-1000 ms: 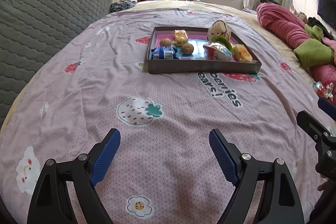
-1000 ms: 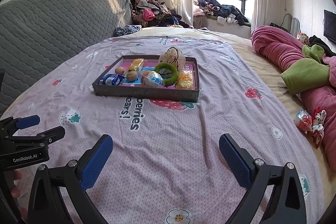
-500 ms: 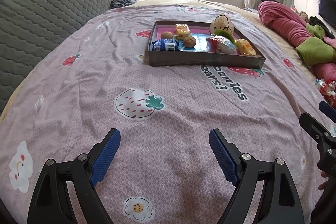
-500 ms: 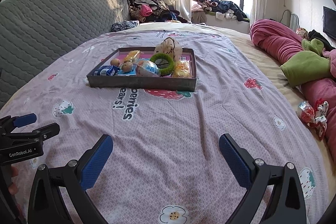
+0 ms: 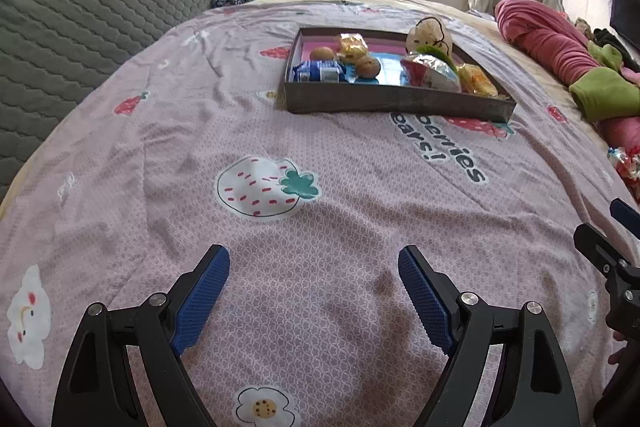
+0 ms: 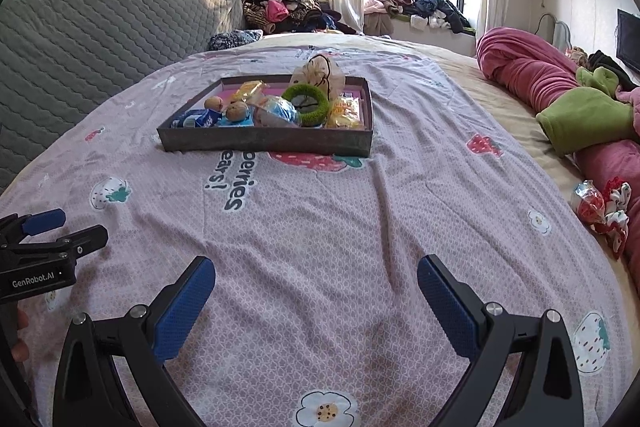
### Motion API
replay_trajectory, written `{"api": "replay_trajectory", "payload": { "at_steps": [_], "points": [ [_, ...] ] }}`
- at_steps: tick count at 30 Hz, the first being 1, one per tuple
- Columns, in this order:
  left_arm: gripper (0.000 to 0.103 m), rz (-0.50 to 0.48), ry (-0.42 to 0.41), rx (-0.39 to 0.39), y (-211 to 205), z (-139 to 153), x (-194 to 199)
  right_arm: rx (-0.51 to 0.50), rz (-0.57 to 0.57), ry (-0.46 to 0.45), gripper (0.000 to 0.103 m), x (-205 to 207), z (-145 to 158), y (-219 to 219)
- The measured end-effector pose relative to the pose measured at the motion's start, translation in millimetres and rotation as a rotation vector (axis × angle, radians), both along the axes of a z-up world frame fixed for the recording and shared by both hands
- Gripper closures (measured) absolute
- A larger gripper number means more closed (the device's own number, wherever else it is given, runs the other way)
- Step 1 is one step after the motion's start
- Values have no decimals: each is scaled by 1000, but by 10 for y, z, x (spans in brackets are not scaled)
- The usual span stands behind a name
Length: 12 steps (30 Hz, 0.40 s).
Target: Organize objects
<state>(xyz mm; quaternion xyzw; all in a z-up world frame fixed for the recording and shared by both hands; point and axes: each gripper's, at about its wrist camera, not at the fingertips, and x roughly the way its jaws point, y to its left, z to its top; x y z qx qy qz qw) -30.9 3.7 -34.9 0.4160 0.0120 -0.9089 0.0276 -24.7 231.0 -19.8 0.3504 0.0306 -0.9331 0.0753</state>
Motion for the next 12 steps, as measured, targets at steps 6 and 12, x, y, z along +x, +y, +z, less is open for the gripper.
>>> {"api": "replay_trajectory", "payload": {
  "at_steps": [6,12],
  "points": [
    [16,-1,9,-9,-3,-61,-33,-1,-8,-15,1,-30,-51,16],
    [16,-20,-8,-5,19,-137,-66,3,-4,-36,1,-65,-114,7]
  ]
}}
